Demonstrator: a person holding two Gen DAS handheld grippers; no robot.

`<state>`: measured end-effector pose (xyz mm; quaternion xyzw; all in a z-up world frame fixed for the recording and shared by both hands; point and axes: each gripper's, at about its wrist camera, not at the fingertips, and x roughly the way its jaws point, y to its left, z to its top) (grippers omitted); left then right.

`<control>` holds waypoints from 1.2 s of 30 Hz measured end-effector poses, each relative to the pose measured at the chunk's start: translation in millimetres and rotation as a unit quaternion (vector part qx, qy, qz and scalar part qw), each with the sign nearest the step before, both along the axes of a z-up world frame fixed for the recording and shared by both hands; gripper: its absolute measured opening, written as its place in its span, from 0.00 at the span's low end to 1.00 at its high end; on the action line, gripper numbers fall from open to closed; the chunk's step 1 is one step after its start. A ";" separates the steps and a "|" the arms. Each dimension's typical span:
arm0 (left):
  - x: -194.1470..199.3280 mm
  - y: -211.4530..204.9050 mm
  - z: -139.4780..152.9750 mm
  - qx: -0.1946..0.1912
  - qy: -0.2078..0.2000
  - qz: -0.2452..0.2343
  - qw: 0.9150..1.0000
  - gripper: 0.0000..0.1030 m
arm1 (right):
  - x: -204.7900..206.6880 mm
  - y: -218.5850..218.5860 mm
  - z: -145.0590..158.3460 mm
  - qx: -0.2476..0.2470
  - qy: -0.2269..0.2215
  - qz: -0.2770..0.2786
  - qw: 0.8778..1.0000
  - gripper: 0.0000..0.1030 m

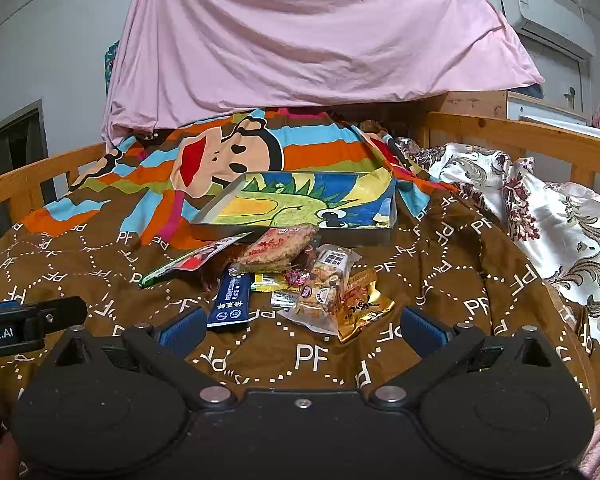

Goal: Organize snacks

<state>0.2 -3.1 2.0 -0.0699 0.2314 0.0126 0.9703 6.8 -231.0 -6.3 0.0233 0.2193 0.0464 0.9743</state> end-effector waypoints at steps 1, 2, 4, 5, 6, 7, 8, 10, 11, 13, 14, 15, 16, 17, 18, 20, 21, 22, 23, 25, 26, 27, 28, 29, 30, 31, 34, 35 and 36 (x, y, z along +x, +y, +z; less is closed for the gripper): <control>0.1 0.2 -0.1 0.000 0.000 0.000 1.000 1.00 | 0.0 0.0 0.0 0.000 0.000 0.000 1.000 0.99; 0.1 0.3 -0.1 0.000 0.000 0.000 1.000 1.00 | 0.1 0.0 -0.1 0.000 0.000 0.000 1.000 0.99; -0.1 0.4 -0.3 0.000 0.000 0.000 1.000 1.00 | 0.2 0.0 0.0 0.000 0.001 0.000 1.000 1.00; -0.9 -0.3 0.6 0.000 0.000 0.000 1.000 1.00 | 0.2 0.1 -0.1 0.000 0.001 0.000 1.000 1.00; -0.9 -0.4 0.6 0.000 0.000 0.000 1.000 1.00 | 0.1 0.1 0.0 0.000 0.001 0.000 1.000 1.00; -0.8 -0.2 0.6 0.000 0.000 0.000 1.000 1.00 | 0.3 0.0 -0.1 0.000 0.001 0.000 1.000 1.00; -0.8 -0.5 0.8 0.000 0.000 0.000 1.000 1.00 | 0.2 0.1 -0.1 0.000 0.001 0.000 1.000 1.00; -0.9 0.0 0.4 0.000 -0.001 0.000 1.000 1.00 | 0.4 0.0 -0.1 0.000 0.001 0.000 1.000 1.00; -0.9 0.0 0.4 0.000 -0.001 0.000 1.000 1.00 | 0.4 0.0 -0.1 0.000 0.001 0.000 1.000 0.99; -0.9 -0.2 0.6 0.000 -0.001 0.000 1.000 1.00 | 0.5 0.0 -0.1 0.000 0.001 0.000 1.000 1.00; -0.9 0.2 0.3 0.000 -0.001 0.000 1.000 1.00 | 0.5 -0.1 -0.1 0.000 0.001 0.000 1.000 0.99; -1.0 -0.2 0.5 0.000 -0.001 0.000 1.000 1.00 | 0.3 0.0 -0.1 0.000 0.001 0.000 1.000 1.00; -0.5 0.8 0.7 0.000 0.000 0.000 1.000 0.99 | 0.6 0.0 -0.2 0.000 0.001 0.000 1.000 1.00; -0.5 0.9 0.7 0.000 -0.001 0.000 1.000 1.00 | 0.6 0.0 -0.2 0.000 0.002 0.000 1.000 1.00; -0.5 0.8 0.7 0.000 0.000 0.000 1.000 1.00 | 0.5 0.0 -0.2 0.000 0.002 0.000 1.000 0.99; -0.7 0.4 1.7 0.000 0.000 0.000 1.000 1.00 | 0.7 0.1 -0.3 0.000 0.002 0.000 1.000 0.99; -0.7 0.2 2.1 0.000 0.000 0.000 1.000 1.00 | 0.7 0.1 -0.3 0.000 0.002 0.000 1.000 0.99; -0.6 0.5 1.6 0.000 0.000 0.000 1.000 1.00 | 0.7 0.1 -0.3 0.000 0.002 0.000 1.000 0.99; -0.6 0.3 1.9 0.000 0.000 0.000 1.000 1.00 | 0.7 0.1 -0.3 0.001 0.002 0.000 1.000 0.99; -0.7 0.3 1.7 0.000 -0.001 0.000 1.000 1.00 | 0.8 0.2 -0.4 0.001 0.002 0.000 1.000 1.00; -0.6 0.4 1.5 0.000 0.000 0.000 1.000 1.00 | 0.8 0.2 -0.3 0.001 0.002 0.000 1.000 1.00; -0.6 0.2 1.8 0.001 0.000 0.000 1.000 1.00 | 0.5 0.1 -0.3 0.001 0.002 0.000 1.000 1.00; -0.6 0.3 1.7 0.000 0.000 0.000 1.000 1.00 | 0.7 0.2 -0.3 0.001 0.002 0.000 1.000 0.99; -0.7 0.5 1.5 0.000 0.000 0.000 1.000 1.00 | 0.7 0.2 -0.2 0.001 0.002 0.000 1.000 1.00; -0.7 0.5 1.5 0.000 0.000 0.000 1.000 1.00 | 0.7 0.2 -0.2 0.001 0.002 0.000 1.000 0.99; -0.7 0.5 1.4 0.000 -0.001 0.000 1.000 1.00 | 0.7 0.2 -0.2 0.001 0.002 0.000 1.000 1.00; -0.7 0.7 1.3 0.000 -0.001 0.000 1.000 1.00 | 0.7 0.2 -0.1 0.001 0.003 0.000 1.000 1.00; -0.7 0.7 1.4 0.000 -0.001 -0.001 1.000 1.00 | 0.6 0.1 0.0 0.001 0.003 0.000 1.000 0.99; -0.7 0.5 1.5 0.000 0.000 -0.001 1.000 1.00 | 0.5 0.2 0.0 0.001 0.002 0.000 1.000 0.99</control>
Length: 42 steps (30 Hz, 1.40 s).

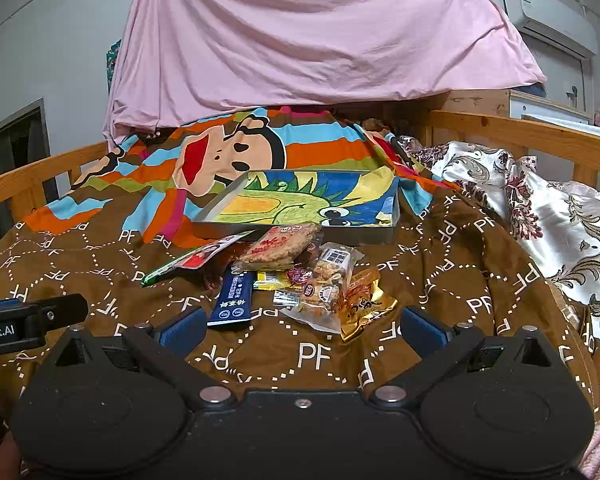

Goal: Organize snacks

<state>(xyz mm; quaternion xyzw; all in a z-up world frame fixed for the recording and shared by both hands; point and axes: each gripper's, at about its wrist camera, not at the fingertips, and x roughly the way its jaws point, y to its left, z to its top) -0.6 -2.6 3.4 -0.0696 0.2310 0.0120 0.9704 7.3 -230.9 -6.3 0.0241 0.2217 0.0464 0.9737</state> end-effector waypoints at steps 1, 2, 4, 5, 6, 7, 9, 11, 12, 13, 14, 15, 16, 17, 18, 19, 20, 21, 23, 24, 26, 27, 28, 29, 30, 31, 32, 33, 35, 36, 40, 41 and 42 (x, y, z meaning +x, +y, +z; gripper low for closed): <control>0.0 0.0 -0.1 0.000 0.000 0.000 1.000 1.00 | 0.1 0.0 0.0 0.000 0.000 0.000 1.000 1.00; 0.0 0.0 0.0 0.000 0.000 0.000 1.000 1.00 | 0.1 0.0 -0.1 0.000 0.000 0.000 1.000 1.00; -0.1 0.0 -0.1 0.000 0.000 0.000 1.000 1.00 | 0.1 0.0 0.0 0.000 0.000 0.000 1.000 0.99; -0.1 0.0 -0.2 0.000 0.000 0.000 1.000 1.00 | 0.0 0.0 0.0 0.000 0.000 0.000 1.000 0.99; 0.0 -0.1 -0.1 0.000 0.000 0.000 1.000 1.00 | 0.1 0.1 -0.1 0.000 0.000 0.000 1.000 0.99; 0.0 0.0 -0.2 0.000 0.000 0.000 1.000 1.00 | 0.1 0.1 -0.1 0.000 0.000 0.000 1.000 0.99; -0.1 0.0 -0.3 0.000 0.000 0.000 1.000 1.00 | 0.1 0.1 0.0 0.000 0.000 0.000 1.000 1.00; 0.0 -0.2 -0.1 0.000 0.000 0.000 1.000 1.00 | 0.9 -2.9 2.5 0.000 0.000 0.000 1.000 1.00; 0.5 0.9 -0.1 0.000 0.001 0.000 1.000 1.00 | 1.2 -4.4 3.8 0.000 0.001 0.000 1.000 1.00; -0.9 3.1 1.7 0.000 0.001 0.000 1.000 1.00 | 1.6 -5.9 5.1 0.000 0.001 0.000 1.000 1.00; -0.8 3.7 1.8 0.000 0.001 0.001 1.000 1.00 | 1.9 -7.4 6.3 0.000 0.001 0.000 1.000 1.00; -0.7 4.1 2.1 0.000 0.002 0.001 1.000 1.00 | 2.2 -8.9 7.7 0.000 0.001 -0.001 1.000 1.00; -0.5 4.4 2.0 0.001 0.003 0.001 1.000 1.00 | -0.5 -3.3 2.4 0.001 0.001 -0.001 1.000 1.00; -0.2 4.5 1.9 0.001 0.005 0.002 1.000 1.00 | 0.2 1.1 -1.2 0.001 0.002 -0.002 1.000 1.00; 0.4 4.6 1.7 0.001 0.006 0.002 1.000 1.00 | 0.3 0.7 -0.9 0.001 0.001 -0.001 1.000 1.00; 1.2 4.4 1.2 0.000 0.008 0.003 1.000 1.00 | 0.3 0.4 -0.6 0.001 0.002 -0.001 1.000 1.00; 1.7 5.0 1.1 -0.001 0.011 0.003 1.000 1.00 | 0.3 0.2 -0.4 0.001 0.002 -0.001 1.000 0.99; 2.2 5.6 0.7 -0.003 0.012 0.004 1.000 1.00 | 0.3 0.2 -0.2 0.001 0.002 -0.001 1.000 1.00; 2.6 5.2 -1.1 -0.004 0.014 0.006 1.000 1.00 | 0.7 -0.6 0.9 0.001 0.002 -0.001 1.000 1.00; 3.1 5.4 -1.4 -0.004 0.016 0.007 1.000 1.00 | 0.7 -0.7 1.1 0.001 0.002 -0.001 1.000 1.00; 3.7 5.3 -2.2 -0.004 0.019 0.008 1.000 1.00 | 0.8 -0.9 1.7 0.001 0.002 -0.002 1.000 1.00; 4.3 5.4 -2.5 -0.005 0.022 0.008 1.000 1.00 | 0.6 -0.3 1.4 0.001 0.002 -0.002 1.000 1.00; 5.2 5.6 -2.5 -0.007 0.025 0.009 1.000 1.00 | 0.9 -0.9 2.1 0.001 0.002 -0.001 1.000 1.00; 6.1 5.8 -2.4 -0.010 0.030 0.010 0.999 1.00 | 0.6 -0.5 0.4 0.001 0.001 -0.001 1.000 0.99; 7.0 6.3 -2.2 -0.013 0.036 0.013 0.999 1.00 | 0.1 0.9 -0.8 0.001 0.001 -0.001 1.000 1.00; 8.1 6.7 -2.1 -0.016 0.041 0.015 0.999 1.00 | -1.7 -0.4 1.1 0.000 0.001 -0.001 1.000 1.00; 9.5 6.9 -1.9 -0.015 0.047 0.018 0.999 1.00 | -1.7 0.7 0.3 0.000 0.002 -0.001 1.000 1.00; 10.5 7.1 -1.7 -0.014 0.051 0.022 0.998 1.00 | -2.7 3.7 -2.4 -0.001 0.003 -0.002 1.000 1.00; 11.2 6.7 -1.6 -0.010 0.058 0.028 0.998 1.00 | -1.9 3.0 -0.3 -0.001 0.004 -0.003 1.000 1.00; 11.2 6.6 -1.8 -0.009 0.061 0.030 0.998 1.00 | 1.4 0.8 -1.0 0.000 0.006 -0.003 1.000 1.00; 13.0 6.2 -1.0 -0.014 0.075 0.035 0.996 1.00 | 4.0 -2.3 0.4 0.001 0.013 -0.009 1.000 1.00; 13.4 5.4 -0.5 -0.013 0.078 0.036 0.996 1.00 | 4.2 -2.5 0.3 0.002 0.014 -0.010 1.000 1.00; 14.1 4.6 0.0 -0.010 0.083 0.039 0.996 1.00 | 4.3 -3.5 0.5 0.003 0.016 -0.011 1.000 1.00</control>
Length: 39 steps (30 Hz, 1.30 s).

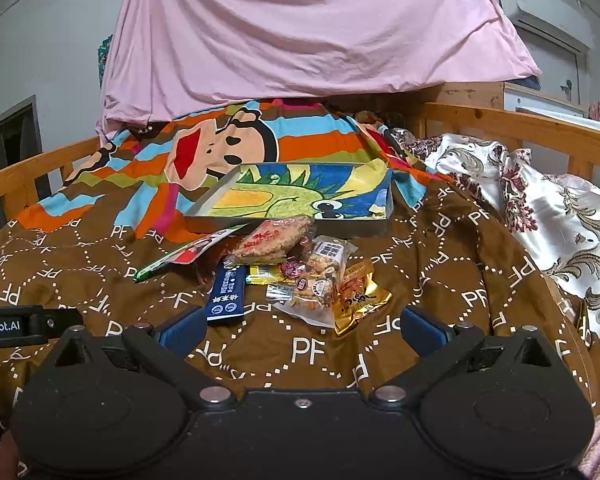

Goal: Organize snacks
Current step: 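Move both tools forward and down toward the snack pile beside the tray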

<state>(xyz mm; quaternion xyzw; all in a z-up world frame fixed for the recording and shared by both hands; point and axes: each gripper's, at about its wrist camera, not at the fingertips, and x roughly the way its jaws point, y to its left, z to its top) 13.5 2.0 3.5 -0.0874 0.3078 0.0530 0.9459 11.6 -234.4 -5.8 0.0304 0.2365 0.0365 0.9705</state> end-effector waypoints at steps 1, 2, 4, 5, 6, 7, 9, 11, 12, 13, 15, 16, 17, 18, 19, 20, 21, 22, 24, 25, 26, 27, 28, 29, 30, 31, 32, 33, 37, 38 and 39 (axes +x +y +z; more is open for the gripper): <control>1.0 -1.3 1.0 0.005 0.006 0.002 1.000 1.00 | 0.5 0.3 0.3 0.001 0.001 -0.001 1.000 1.00; 1.4 -2.8 1.9 0.010 0.010 0.004 1.000 1.00 | 0.9 0.0 0.4 0.001 0.003 -0.001 1.000 1.00; 2.7 -3.9 3.8 0.019 0.015 0.007 1.000 1.00 | 2.1 -0.2 0.5 0.002 0.006 -0.003 1.000 0.99; 3.0 -4.8 4.7 0.022 0.018 0.009 1.000 1.00 | 2.4 -0.6 0.7 0.003 0.007 -0.003 1.000 0.99; 3.2 -5.5 5.5 0.024 0.021 0.010 0.999 1.00 | 3.0 -1.0 0.8 0.005 0.008 -0.003 1.000 1.00; 3.3 -6.2 6.2 0.027 0.024 0.012 0.999 1.00 | 3.2 -1.0 0.7 0.006 0.009 -0.003 1.000 1.00; 3.9 -7.4 7.7 0.032 0.030 0.016 0.999 1.00 | 4.0 -1.3 0.7 0.008 0.010 -0.002 1.000 1.00; 4.1 -9.2 8.8 0.041 0.037 0.019 0.998 1.00 | 5.3 -0.3 0.7 0.007 0.014 -0.001 1.000 0.99; 4.4 -10.1 9.2 0.045 0.040 0.022 0.998 1.00 | 5.8 -0.1 0.7 0.007 0.015 -0.001 1.000 1.00; 4.9 -9.7 9.6 0.049 0.044 0.024 0.998 1.00 | 6.4 -0.1 0.8 0.007 0.017 -0.001 1.000 1.00; 6.3 -10.6 9.9 0.056 0.052 0.028 0.997 1.00 | 8.2 -0.8 1.0 0.008 0.023 -0.002 1.000 1.00; 7.1 -10.8 10.0 0.059 0.055 0.030 0.996 1.00 | 10.4 -1.6 1.1 0.011 0.028 -0.003 1.000 1.00; 8.4 -11.8 10.2 0.063 0.060 0.032 0.996 1.00 | 12.4 -2.4 1.3 0.013 0.034 -0.003 0.999 1.00; 9.6 -12.1 10.5 0.066 0.063 0.034 0.995 1.00 | 15.0 -3.3 1.4 0.014 0.040 -0.005 0.999 1.00; 11.1 -11.7 11.0 0.068 0.065 0.035 0.995 1.00 | 18.2 -4.1 1.2 0.016 0.045 -0.006 0.999 1.00; 12.7 -12.0 11.5 0.072 0.068 0.036 0.994 1.00 | 21.4 -4.6 1.4 0.018 0.050 -0.005 0.999 1.00; 14.3 -12.6 12.2 0.075 0.070 0.036 0.994 1.00 | 24.6 -5.5 1.5 0.018 0.053 -0.008 0.998 1.00; 15.5 -13.0 13.2 0.079 0.071 0.037 0.994 1.00 | 27.1 -6.1 1.6 0.018 0.054 -0.012 0.998 1.00; 20.3 -15.3 15.0 0.089 0.077 0.038 0.992 1.00 | 33.7 -7.1 2.0 0.016 0.054 -0.015 0.998 1.00; 23.4 -15.5 15.4 0.091 0.081 0.039 0.992 1.00 | 37.5 -7.9 1.7 0.017 0.056 -0.016 0.998 1.00; 26.2 -15.5 15.9 0.092 0.085 0.039 0.991 1.00 | 42.0 -9.2 1.4 0.018 0.059 -0.016 0.998 1.00; 28.7 -15.9 16.1 0.091 0.088 0.040 0.991 1.00 | 46.3 -10.1 1.0 0.018 0.061 -0.016 0.998 1.00; 31.9 -16.4 16.1 0.091 0.091 0.040 0.991 1.00 | 51.2 -11.1 0.6 0.018 0.064 -0.016 0.998 1.00; 35.3 -17.2 15.9 0.090 0.095 0.041 0.991 1.00 | 56.6 -12.1 0.5 0.018 0.068 -0.016 0.997 1.00; 38.9 -17.3 15.6 0.091 0.100 0.041 0.990 1.00 | 61.6 -13.2 0.0 0.018 0.072 -0.016 0.997 1.00; 42.9 -18.0 15.1 0.091 0.105 0.041 0.989 1.00 | 66.5 -14.4 -0.7 0.019 0.076 -0.015 0.997 1.00; 46.5 -18.5 14.5 0.091 0.110 0.041 0.989 1.00 | 70.7 -15.4 -0.9 0.020 0.081 -0.014 0.996 1.00; 50.5 -19.9 13.7 0.091 0.116 0.042 0.988 1.00 | 75.4 -16.5 -1.0 0.023 0.086 -0.012 0.996 1.00; 62.7 -25.1 11.2 0.096 0.135 0.042 0.985 1.00 | 90.8 -17.7 -0.4 0.017 0.090 0.003 0.996 1.00; 66.0 -27.3 10.2 0.097 0.139 0.041 0.985 1.00 | 94.6 -17.4 -0.4 0.008 0.090 0.010 0.996 1.00; 68.9 -29.0 9.6 0.099 0.143 0.040 0.984 1.00 | 98.0 -17.1 -0.4 -0.002 0.090 0.017 0.996 1.00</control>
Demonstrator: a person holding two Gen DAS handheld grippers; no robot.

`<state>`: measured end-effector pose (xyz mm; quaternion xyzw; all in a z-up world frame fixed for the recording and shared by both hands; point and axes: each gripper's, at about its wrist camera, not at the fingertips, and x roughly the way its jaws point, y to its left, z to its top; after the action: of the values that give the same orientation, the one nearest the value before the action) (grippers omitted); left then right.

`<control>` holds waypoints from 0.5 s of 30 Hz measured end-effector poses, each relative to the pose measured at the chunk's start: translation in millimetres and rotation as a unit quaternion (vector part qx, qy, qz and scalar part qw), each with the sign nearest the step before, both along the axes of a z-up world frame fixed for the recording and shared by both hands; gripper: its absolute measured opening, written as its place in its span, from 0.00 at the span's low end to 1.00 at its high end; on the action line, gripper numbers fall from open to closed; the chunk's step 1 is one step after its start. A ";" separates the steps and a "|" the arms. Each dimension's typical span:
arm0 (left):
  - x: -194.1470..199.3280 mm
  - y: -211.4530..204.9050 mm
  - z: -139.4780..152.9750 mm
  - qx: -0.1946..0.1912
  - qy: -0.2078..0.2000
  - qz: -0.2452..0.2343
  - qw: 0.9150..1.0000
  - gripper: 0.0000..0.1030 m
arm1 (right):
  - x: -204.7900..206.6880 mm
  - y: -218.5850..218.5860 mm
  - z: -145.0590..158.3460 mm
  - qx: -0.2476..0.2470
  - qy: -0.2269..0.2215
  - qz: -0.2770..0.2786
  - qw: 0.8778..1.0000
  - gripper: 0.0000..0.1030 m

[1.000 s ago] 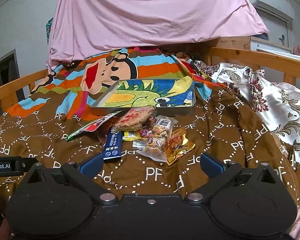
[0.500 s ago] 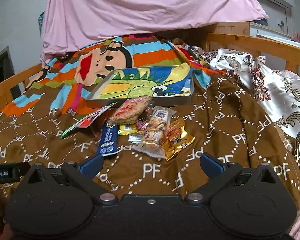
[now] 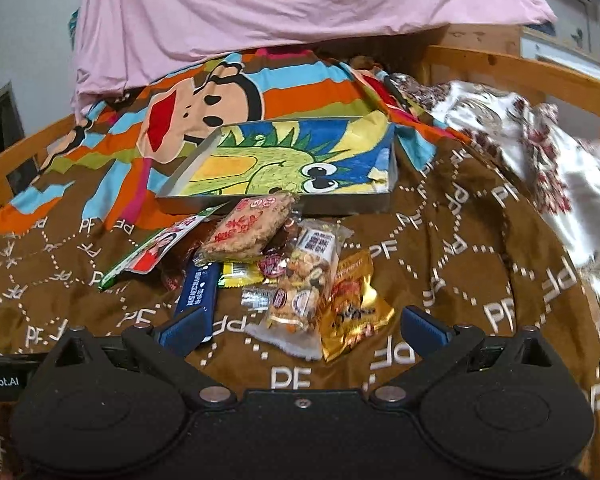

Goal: Organize snacks
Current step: 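Move both tools forward and down toward the snack pile beside the tray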

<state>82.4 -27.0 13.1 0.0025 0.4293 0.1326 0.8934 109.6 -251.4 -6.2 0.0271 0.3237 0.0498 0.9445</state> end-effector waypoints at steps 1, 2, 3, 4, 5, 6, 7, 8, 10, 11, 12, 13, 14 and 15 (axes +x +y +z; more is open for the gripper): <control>3.6 -2.2 -1.0 0.001 0.004 -0.002 1.000 1.00 | 3.3 -0.3 -0.1 -0.012 -0.002 0.010 1.000 1.00; 7.0 -3.4 -1.6 0.001 0.007 -0.003 1.000 1.00 | 5.9 -1.4 -0.3 -0.020 -0.004 0.017 1.000 1.00; 10.3 -5.3 -2.3 0.001 0.009 -0.005 1.000 0.99 | 8.3 -2.9 -0.6 -0.025 -0.005 0.022 0.999 1.00; 13.7 -7.0 -2.8 0.002 0.011 -0.007 1.000 1.00 | 11.9 -4.6 -1.1 -0.029 -0.004 0.027 0.999 0.99; 17.5 -8.8 -3.6 0.005 0.013 -0.007 1.000 1.00 | 14.7 -5.9 -1.7 -0.032 -0.003 0.032 0.999 1.00; 21.1 -10.5 -4.4 0.008 0.016 -0.007 1.000 1.00 | 18.3 -7.5 -2.5 -0.038 -0.002 0.038 0.999 1.00; 25.0 -12.2 -5.3 0.010 0.020 -0.007 1.000 1.00 | 21.5 -8.7 -3.5 -0.044 -0.002 0.043 0.998 1.00; 28.6 -13.2 -6.4 0.012 0.023 -0.007 1.000 1.00 | 24.6 -9.5 -4.3 -0.051 -0.002 0.048 0.998 1.00; 35.5 -16.5 -8.9 0.019 0.030 -0.004 0.999 1.00 | 31.1 -11.5 -5.8 -0.067 -0.004 0.062 0.996 1.00; 38.8 -18.3 -10.2 0.023 0.032 -0.003 0.999 1.00 | 33.9 -12.5 -6.6 -0.074 -0.006 0.069 0.995 1.00; 42.0 -19.9 -11.5 0.027 0.034 -0.003 0.999 1.00 | 36.6 -13.8 -7.5 -0.079 -0.007 0.075 0.994 1.00; 45.4 -21.5 -12.7 0.030 0.037 -0.003 0.999 1.00 | 39.4 -15.3 -8.7 -0.083 -0.007 0.080 0.993 1.00; 48.4 -22.9 -13.8 0.033 0.038 -0.004 0.999 1.00 | 41.7 -17.2 -9.7 -0.086 -0.008 0.084 0.993 1.00; 51.3 -24.8 -14.8 0.037 0.039 -0.005 0.999 1.00 | 44.0 -19.0 -10.6 -0.088 -0.008 0.088 0.992 1.00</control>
<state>133.8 -51.9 -1.7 0.0430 0.4588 0.1433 0.8759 153.6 -270.5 -16.8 -0.0851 0.3206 0.1043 0.9376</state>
